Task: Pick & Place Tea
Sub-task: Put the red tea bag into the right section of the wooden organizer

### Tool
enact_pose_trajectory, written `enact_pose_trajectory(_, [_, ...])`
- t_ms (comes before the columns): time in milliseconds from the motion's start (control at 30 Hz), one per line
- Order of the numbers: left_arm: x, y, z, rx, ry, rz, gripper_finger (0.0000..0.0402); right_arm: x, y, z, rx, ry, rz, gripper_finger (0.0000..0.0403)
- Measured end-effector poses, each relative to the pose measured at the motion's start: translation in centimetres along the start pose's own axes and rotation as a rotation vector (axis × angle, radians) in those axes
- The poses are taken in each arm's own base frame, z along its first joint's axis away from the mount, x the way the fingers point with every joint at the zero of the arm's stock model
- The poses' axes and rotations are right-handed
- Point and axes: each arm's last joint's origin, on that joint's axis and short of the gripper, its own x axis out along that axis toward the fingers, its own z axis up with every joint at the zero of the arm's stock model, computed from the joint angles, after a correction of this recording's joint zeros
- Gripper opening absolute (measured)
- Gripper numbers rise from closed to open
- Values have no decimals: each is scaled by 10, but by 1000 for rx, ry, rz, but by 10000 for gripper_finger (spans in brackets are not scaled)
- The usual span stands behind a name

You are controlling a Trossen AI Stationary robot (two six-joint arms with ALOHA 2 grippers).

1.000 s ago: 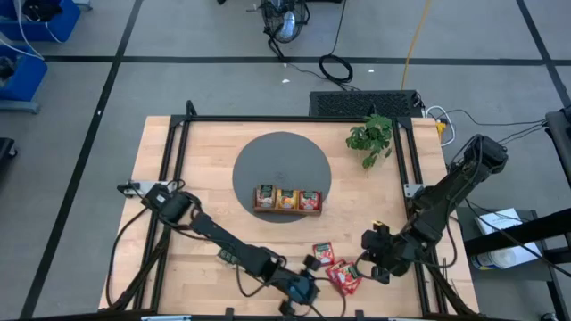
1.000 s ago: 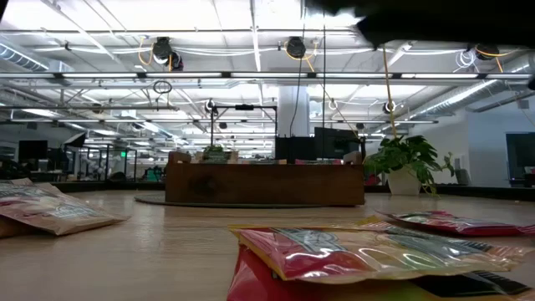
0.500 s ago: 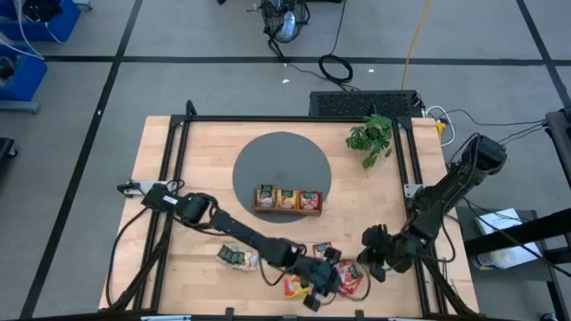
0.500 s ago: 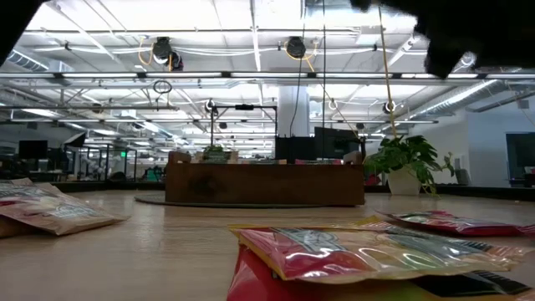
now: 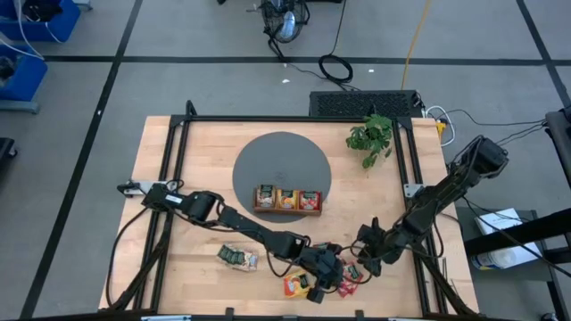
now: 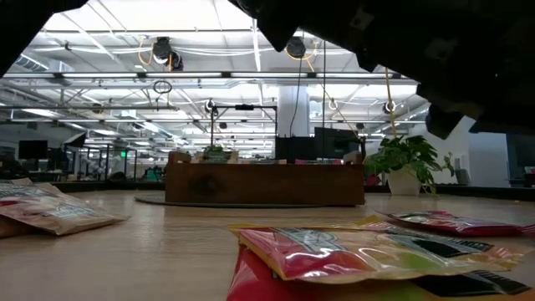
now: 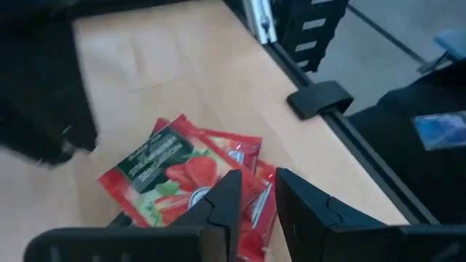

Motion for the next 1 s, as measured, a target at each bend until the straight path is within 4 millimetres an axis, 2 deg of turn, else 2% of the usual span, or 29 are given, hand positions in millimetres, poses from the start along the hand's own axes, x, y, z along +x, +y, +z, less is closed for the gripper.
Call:
enact_pose_trajectory(167, [5, 3, -3, -34, -21, -26, 88, 6, -2, -4, 10, 61, -9, 124])
enact_pose_trajectory(633, [6, 17, -8, -69, -24, -30, 88, 10, 2, -3, -21, 48, 25, 121])
enact_pose_trajectory(833, [15, 27, -24, -105, 7, -17, 88, 17, 1, -4, -23, 51, 17, 119])
enact_pose_trajectory(1000, [16, 31, -26, -129, 13, -10, 88, 23, 3, -4, -20, 41, 42, 118])
